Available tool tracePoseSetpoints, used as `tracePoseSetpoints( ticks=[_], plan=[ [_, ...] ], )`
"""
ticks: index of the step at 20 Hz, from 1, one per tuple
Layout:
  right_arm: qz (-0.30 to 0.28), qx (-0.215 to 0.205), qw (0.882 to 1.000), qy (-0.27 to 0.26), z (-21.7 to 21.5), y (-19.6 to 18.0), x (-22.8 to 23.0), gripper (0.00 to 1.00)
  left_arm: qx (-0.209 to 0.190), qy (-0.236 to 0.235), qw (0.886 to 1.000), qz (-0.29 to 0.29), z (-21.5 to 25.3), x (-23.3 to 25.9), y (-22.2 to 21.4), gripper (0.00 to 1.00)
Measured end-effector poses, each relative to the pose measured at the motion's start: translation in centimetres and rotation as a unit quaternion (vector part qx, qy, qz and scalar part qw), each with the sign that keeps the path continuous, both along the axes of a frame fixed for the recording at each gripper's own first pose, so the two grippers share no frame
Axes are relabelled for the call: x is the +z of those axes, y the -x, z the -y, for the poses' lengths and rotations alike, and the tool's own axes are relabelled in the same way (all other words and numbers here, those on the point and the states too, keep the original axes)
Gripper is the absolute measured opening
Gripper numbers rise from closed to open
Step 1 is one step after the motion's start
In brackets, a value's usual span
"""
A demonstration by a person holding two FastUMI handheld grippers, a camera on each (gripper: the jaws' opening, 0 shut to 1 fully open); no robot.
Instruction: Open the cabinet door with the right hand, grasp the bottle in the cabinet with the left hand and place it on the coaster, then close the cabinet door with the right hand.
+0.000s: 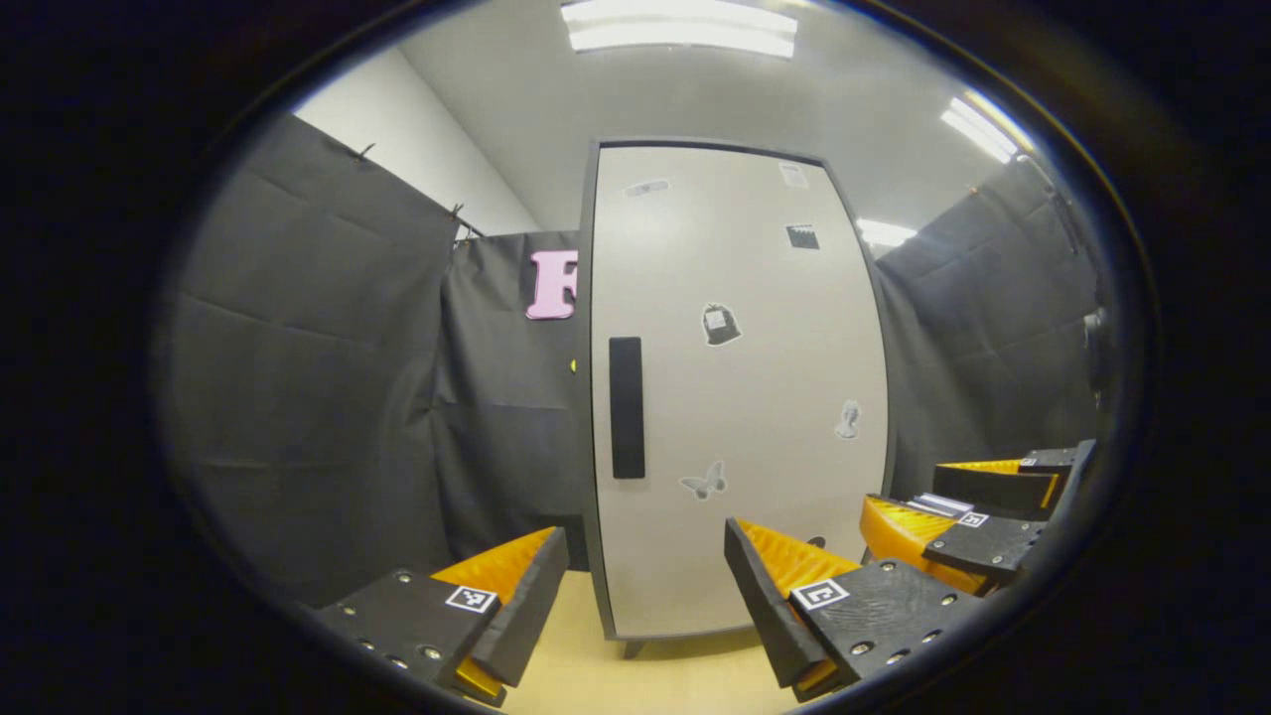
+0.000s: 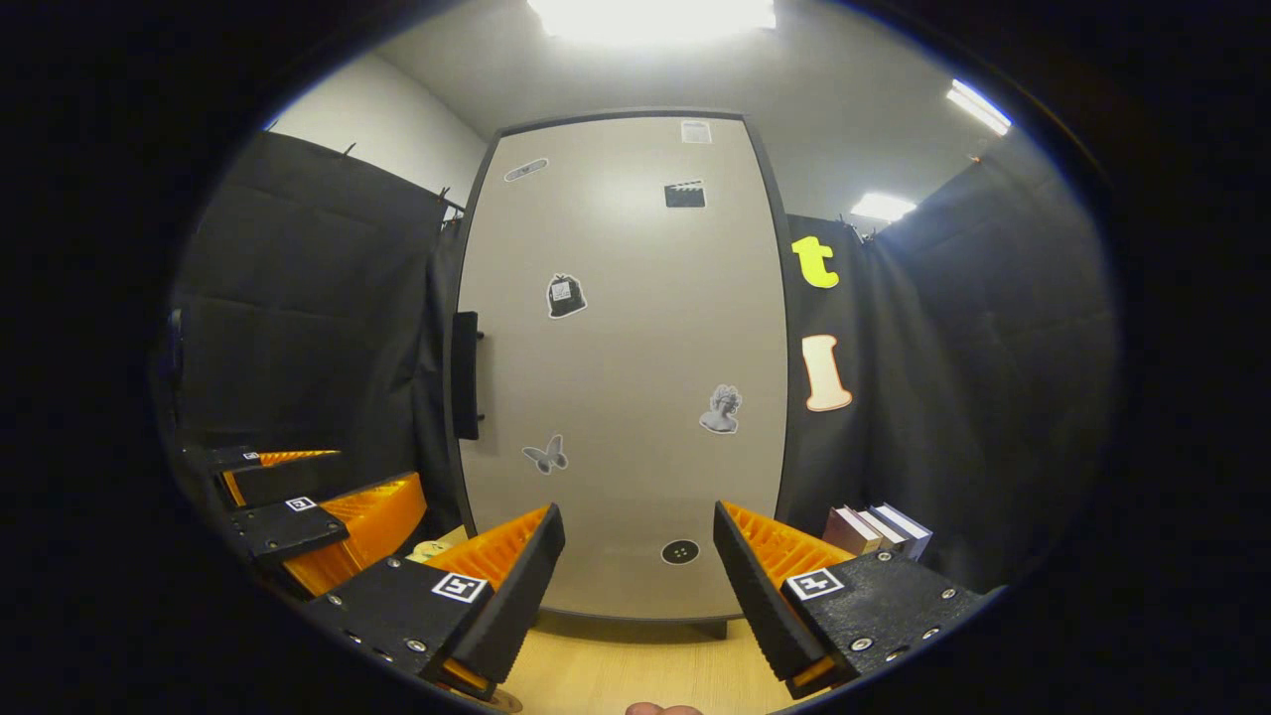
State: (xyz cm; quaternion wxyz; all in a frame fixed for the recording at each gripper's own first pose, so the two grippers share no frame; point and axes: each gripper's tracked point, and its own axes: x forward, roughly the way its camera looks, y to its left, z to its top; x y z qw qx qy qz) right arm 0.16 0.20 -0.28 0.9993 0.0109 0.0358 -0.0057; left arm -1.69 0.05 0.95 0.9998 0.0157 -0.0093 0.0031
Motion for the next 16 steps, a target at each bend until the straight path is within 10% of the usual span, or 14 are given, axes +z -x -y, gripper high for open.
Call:
tracePoseSetpoints(
  ticks=[16],
  plan=[
    [0.048, 0.042, 0.997, 0.032, -5.6, -5.7, 4.0, 0.93, 0.028, 0.006, 0.999, -0.025, -4.7, -1.8, 4.4, 0.91]
  ],
)
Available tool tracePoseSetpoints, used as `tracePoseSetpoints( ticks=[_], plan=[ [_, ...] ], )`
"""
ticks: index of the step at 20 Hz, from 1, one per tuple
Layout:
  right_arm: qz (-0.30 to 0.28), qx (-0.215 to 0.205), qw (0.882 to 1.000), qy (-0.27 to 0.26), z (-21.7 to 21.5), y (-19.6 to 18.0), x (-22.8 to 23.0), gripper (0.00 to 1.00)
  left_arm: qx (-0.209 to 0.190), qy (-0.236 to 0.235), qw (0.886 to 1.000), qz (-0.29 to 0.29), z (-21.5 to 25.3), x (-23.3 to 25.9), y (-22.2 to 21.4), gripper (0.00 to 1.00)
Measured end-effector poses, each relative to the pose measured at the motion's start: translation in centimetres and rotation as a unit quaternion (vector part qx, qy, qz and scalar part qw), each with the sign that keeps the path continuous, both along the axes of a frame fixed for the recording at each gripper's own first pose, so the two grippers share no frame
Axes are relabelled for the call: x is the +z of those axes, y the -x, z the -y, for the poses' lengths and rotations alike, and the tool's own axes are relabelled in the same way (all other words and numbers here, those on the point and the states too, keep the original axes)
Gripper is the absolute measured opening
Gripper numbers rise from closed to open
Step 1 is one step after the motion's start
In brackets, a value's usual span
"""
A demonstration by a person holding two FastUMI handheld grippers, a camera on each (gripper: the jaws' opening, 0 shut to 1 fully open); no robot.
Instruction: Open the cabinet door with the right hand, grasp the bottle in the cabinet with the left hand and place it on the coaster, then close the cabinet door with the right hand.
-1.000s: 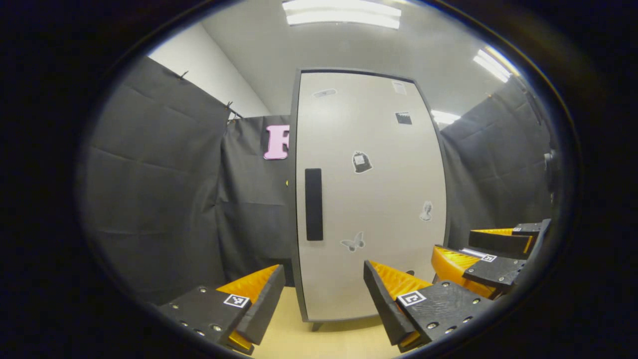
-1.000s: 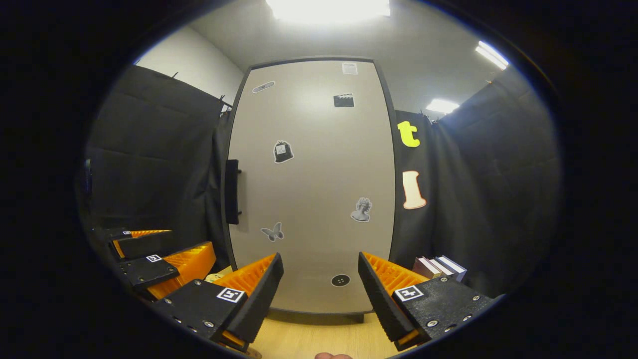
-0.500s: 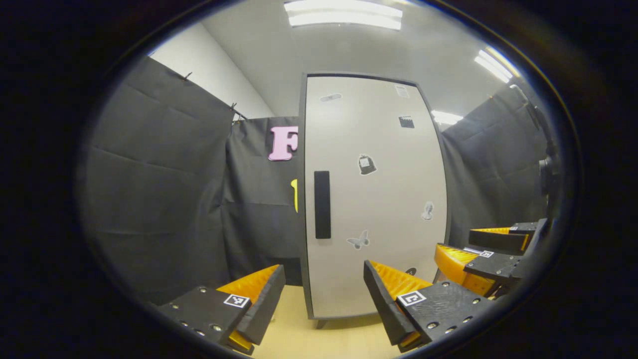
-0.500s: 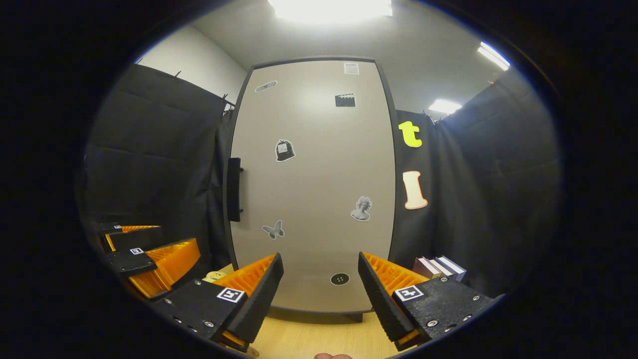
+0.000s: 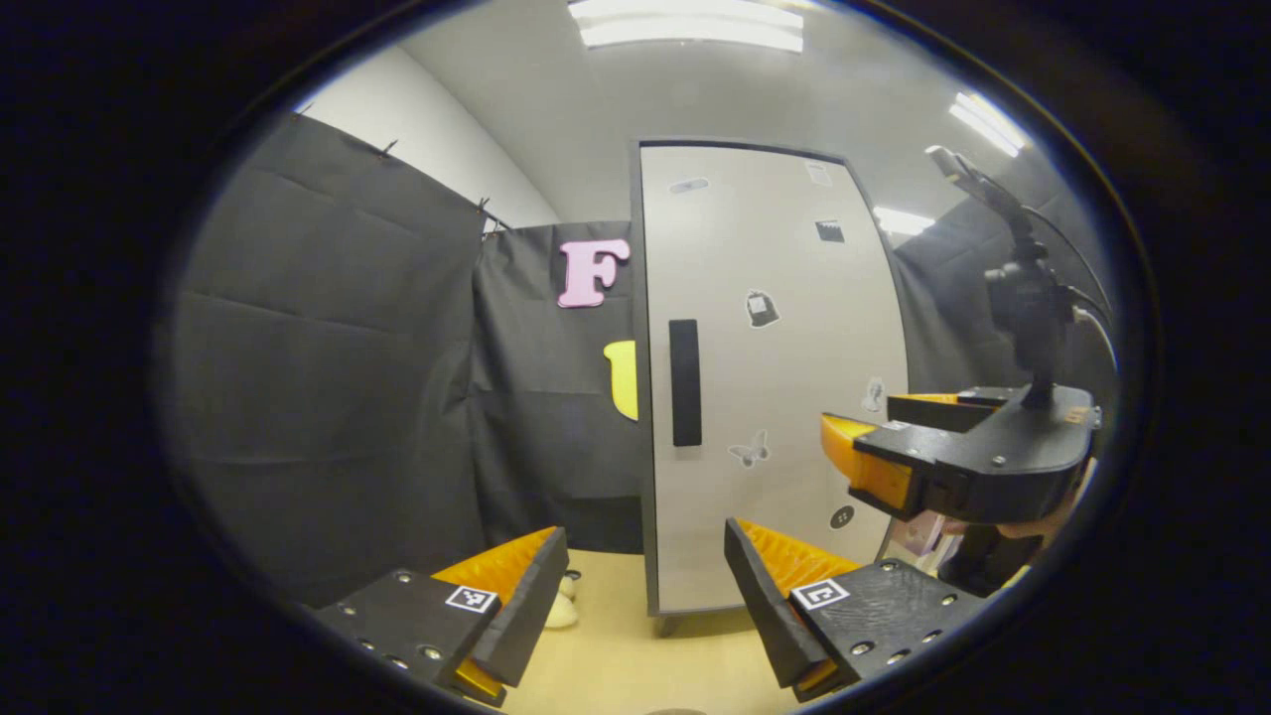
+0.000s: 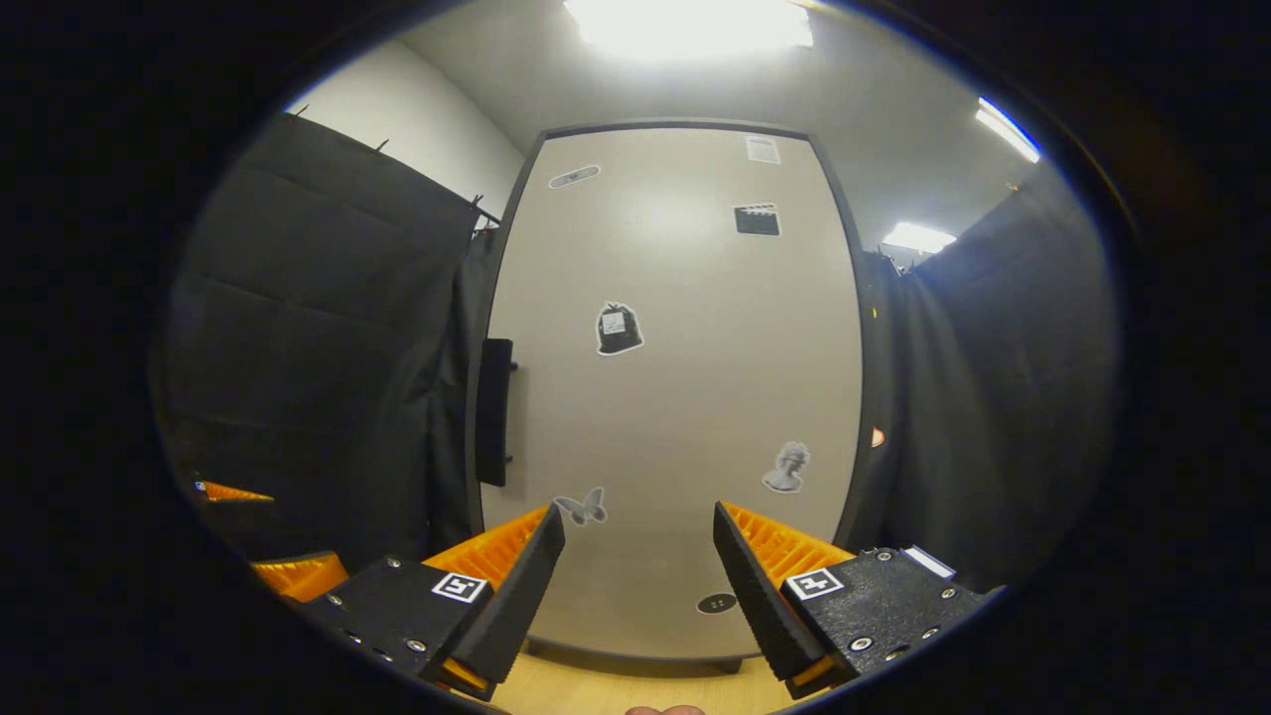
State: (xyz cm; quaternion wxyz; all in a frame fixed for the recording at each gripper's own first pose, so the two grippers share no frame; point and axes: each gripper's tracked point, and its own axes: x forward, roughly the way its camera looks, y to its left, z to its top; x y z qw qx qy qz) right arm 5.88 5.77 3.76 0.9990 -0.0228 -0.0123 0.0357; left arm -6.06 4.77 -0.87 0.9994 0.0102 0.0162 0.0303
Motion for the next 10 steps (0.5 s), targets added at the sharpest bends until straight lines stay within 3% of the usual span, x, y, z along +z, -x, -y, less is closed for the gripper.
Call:
tracePoseSetpoints(
  ticks=[10],
  plan=[
    [0.020, 0.058, 0.998, 0.006, -10.7, -7.7, 3.4, 0.94, -0.003, 0.009, 1.000, -0.021, 0.0, -2.3, 1.5, 0.92]
  ],
)
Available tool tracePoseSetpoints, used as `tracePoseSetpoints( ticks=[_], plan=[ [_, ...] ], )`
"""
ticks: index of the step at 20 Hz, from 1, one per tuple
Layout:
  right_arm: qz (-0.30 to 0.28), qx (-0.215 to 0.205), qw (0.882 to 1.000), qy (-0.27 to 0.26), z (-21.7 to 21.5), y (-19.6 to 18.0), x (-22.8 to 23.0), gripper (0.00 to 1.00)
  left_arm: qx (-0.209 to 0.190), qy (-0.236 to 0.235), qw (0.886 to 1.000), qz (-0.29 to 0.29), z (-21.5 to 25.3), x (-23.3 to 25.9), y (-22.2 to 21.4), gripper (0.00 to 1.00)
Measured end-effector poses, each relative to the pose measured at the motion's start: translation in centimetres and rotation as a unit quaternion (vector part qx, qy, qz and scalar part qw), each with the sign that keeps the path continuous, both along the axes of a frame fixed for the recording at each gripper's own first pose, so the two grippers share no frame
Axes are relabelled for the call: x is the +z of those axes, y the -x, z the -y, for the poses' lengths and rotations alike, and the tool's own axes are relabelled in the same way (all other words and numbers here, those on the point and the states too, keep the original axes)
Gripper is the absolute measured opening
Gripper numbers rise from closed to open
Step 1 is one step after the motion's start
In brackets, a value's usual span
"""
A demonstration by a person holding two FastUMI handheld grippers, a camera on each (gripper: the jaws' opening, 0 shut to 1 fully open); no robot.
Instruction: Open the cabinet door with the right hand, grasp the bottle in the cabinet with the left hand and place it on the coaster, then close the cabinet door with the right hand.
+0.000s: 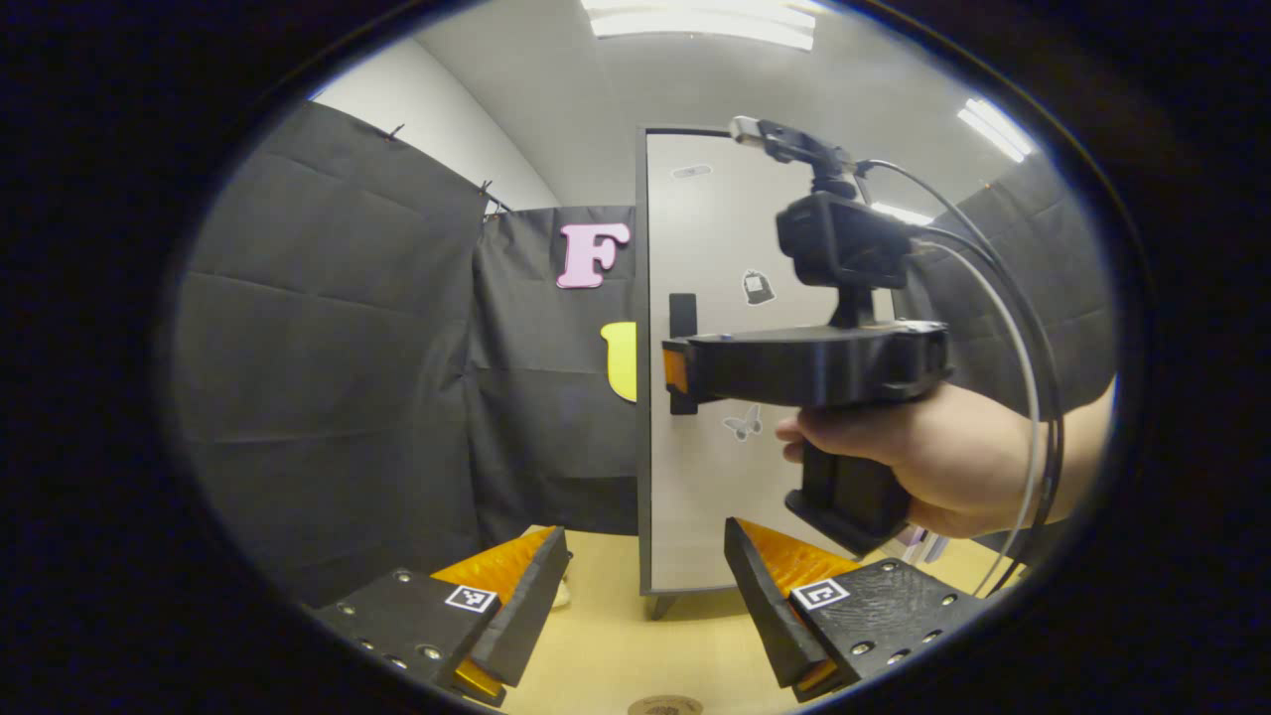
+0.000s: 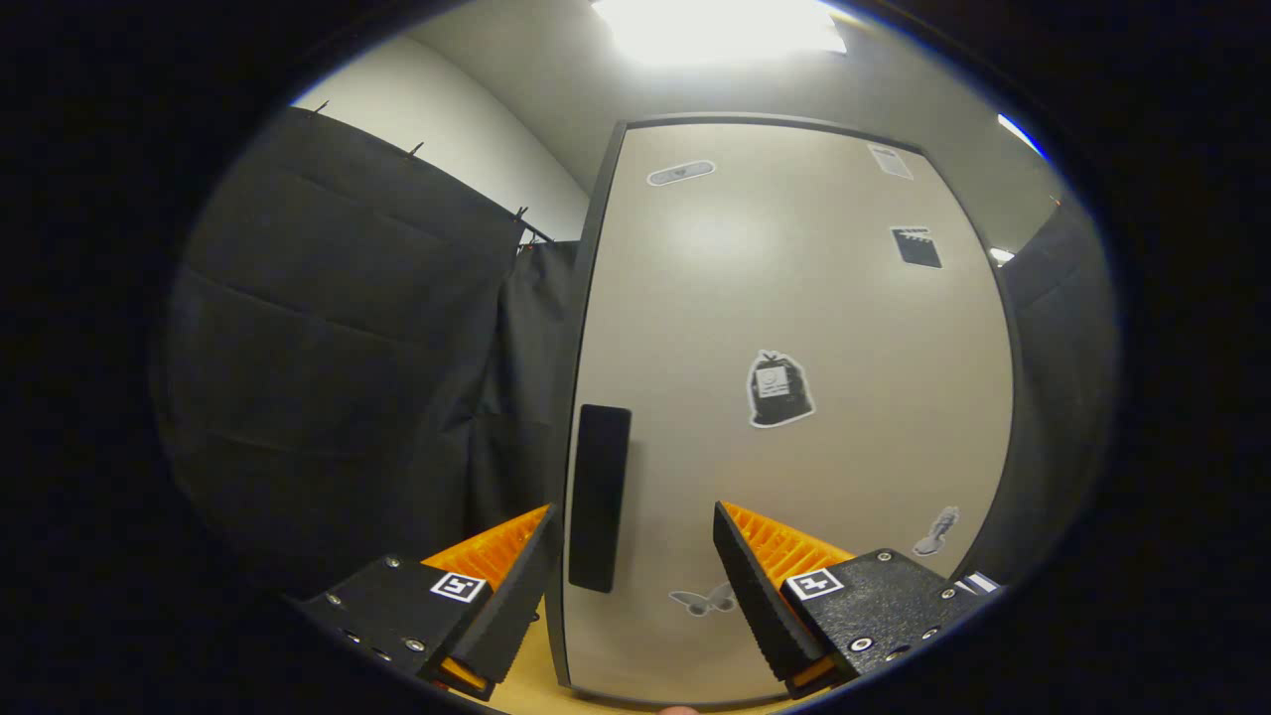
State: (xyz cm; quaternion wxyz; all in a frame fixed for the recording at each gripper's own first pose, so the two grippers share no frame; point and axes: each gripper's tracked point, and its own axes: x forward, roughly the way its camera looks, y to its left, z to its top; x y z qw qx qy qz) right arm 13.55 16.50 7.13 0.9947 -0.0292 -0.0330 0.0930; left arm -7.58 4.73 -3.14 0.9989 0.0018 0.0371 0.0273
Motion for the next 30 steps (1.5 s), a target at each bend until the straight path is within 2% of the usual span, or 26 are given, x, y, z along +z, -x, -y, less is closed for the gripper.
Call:
tracePoseSetpoints(
  ticks=[5, 6, 7, 8, 10, 12, 14, 20, 27, 30],
  plan=[
    [-0.035, -0.015, 0.999, 0.033, -2.1, -2.5, -2.1, 0.90, 0.007, 0.002, 1.000, 0.003, -0.5, 0.0, 1.0, 0.92],
    [-0.037, -0.015, 0.998, 0.038, -2.3, -2.7, -2.3, 0.83, 0.008, 0.002, 1.000, 0.001, -0.5, -0.1, 1.2, 0.95],
    [-0.039, -0.020, 0.998, 0.041, -2.2, -2.8, -2.7, 0.76, 0.009, 0.000, 1.000, 0.000, -0.6, -0.2, 1.5, 0.92],
    [-0.040, -0.023, 0.998, 0.039, -1.9, -3.2, -2.7, 0.56, 0.011, -0.004, 1.000, -0.002, -0.8, -0.4, 1.9, 0.92],
    [-0.054, -0.020, 0.998, 0.036, -1.9, -2.9, -2.7, 0.36, 0.016, -0.011, 1.000, -0.012, -1.2, -1.0, 2.1, 0.92],
    [-0.072, -0.008, 0.997, 0.022, -1.9, -2.7, -2.8, 0.30, 0.026, -0.013, 0.999, -0.015, -2.1, -1.1, 2.4, 0.92],
    [-0.087, 0.009, 0.996, 0.013, -2.0, -2.5, -2.9, 0.26, 0.034, -0.006, 0.999, -0.013, -2.9, -0.8, 2.5, 0.92],
    [-0.091, 0.066, 0.993, 0.015, -2.3, -0.1, -2.5, 0.23, 0.057, 0.001, 0.998, -0.007, -5.7, -0.3, 2.5, 0.92],
    [-0.113, 0.135, 0.984, -0.005, -2.3, 4.3, -1.7, 0.23, 0.044, -0.004, 0.999, -0.004, -6.1, -0.3, 1.5, 0.91],
    [-0.113, 0.156, 0.981, -0.015, -1.7, 4.2, -2.0, 0.23, 0.032, 0.009, 0.999, -0.007, -5.5, -0.5, 1.2, 0.91]
  ],
)
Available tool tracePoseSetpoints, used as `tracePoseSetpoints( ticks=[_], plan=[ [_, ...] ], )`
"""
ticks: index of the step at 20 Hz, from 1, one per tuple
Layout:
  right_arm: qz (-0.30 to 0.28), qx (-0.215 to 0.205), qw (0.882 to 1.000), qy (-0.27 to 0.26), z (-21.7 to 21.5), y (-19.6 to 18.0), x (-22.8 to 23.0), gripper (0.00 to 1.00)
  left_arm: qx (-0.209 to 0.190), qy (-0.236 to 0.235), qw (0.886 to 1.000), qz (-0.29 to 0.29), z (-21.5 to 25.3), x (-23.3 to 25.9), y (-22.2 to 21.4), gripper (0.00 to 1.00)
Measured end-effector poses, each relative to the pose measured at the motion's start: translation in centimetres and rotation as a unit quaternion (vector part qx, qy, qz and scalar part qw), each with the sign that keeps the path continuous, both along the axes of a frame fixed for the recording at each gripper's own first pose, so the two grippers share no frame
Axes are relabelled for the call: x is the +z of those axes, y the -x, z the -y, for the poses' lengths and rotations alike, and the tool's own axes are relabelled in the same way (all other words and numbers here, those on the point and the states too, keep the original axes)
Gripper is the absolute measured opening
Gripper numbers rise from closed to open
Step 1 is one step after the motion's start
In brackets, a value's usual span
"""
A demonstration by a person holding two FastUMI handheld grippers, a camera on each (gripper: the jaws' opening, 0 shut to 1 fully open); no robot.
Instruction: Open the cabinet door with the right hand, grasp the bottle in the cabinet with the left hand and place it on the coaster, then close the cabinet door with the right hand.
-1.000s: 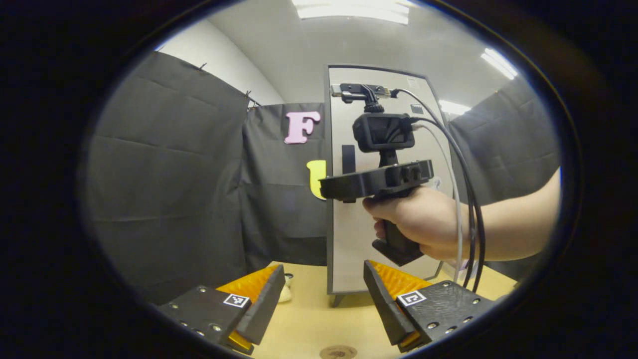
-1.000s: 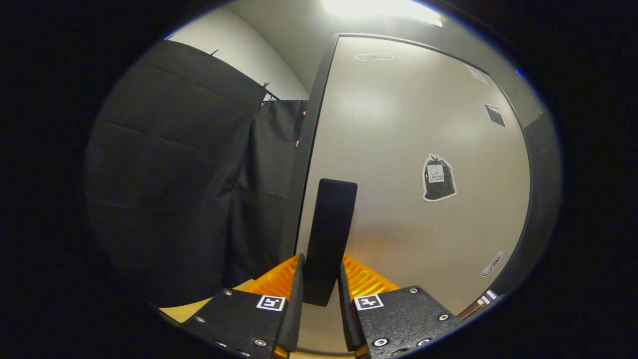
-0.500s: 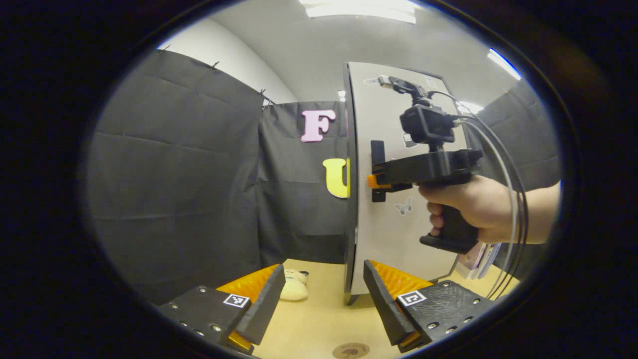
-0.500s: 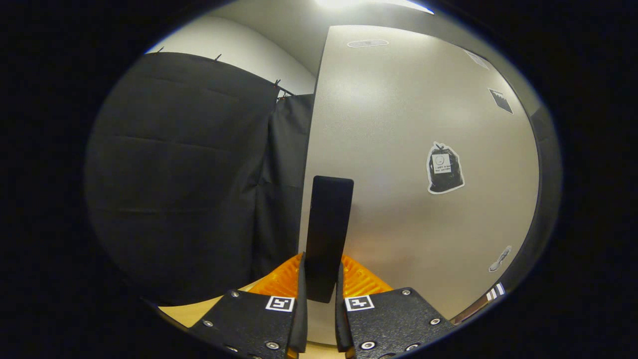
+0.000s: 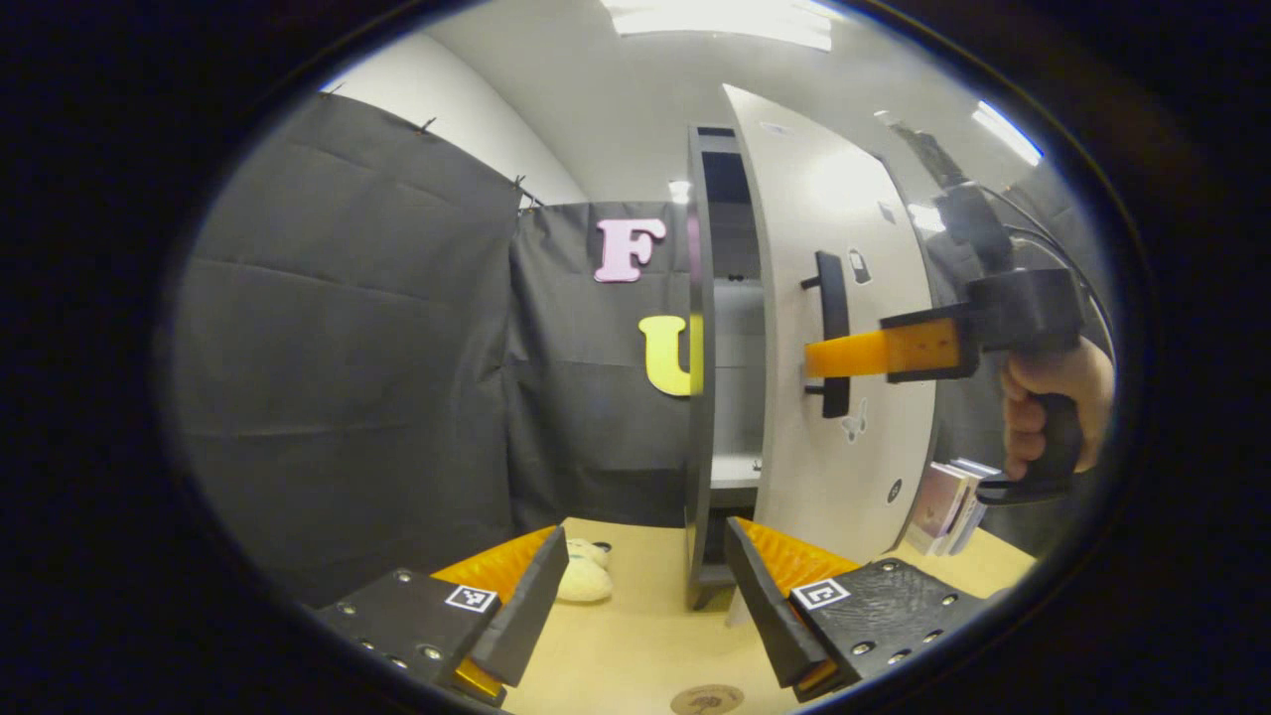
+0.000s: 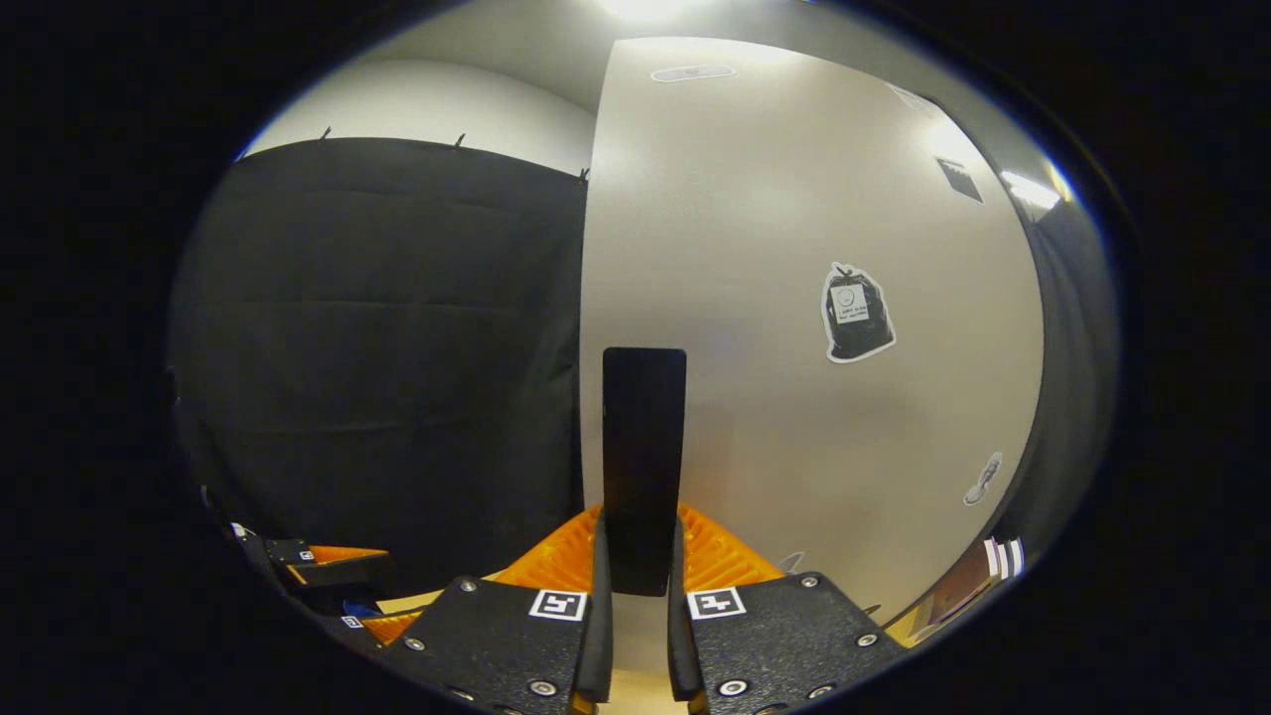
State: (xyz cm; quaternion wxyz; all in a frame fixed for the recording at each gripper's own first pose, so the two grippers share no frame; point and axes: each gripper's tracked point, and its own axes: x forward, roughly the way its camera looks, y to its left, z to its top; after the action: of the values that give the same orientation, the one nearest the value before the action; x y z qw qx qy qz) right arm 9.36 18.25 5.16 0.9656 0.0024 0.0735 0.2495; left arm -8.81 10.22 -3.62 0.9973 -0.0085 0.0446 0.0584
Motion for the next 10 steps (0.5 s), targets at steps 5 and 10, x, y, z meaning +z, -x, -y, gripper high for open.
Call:
tracePoseSetpoints(
  ticks=[5, 10],
  plan=[
    [-0.014, 0.029, 0.999, -0.009, 0.6, 0.3, -0.2, 0.23, -0.031, -0.015, 0.999, -0.005, 1.2, 0.0, -1.4, 0.92],
    [-0.020, 0.071, 0.997, -0.016, 2.5, 1.9, -0.2, 0.23, -0.068, -0.014, 0.998, -0.002, 4.5, 0.6, -3.6, 0.92]
  ],
)
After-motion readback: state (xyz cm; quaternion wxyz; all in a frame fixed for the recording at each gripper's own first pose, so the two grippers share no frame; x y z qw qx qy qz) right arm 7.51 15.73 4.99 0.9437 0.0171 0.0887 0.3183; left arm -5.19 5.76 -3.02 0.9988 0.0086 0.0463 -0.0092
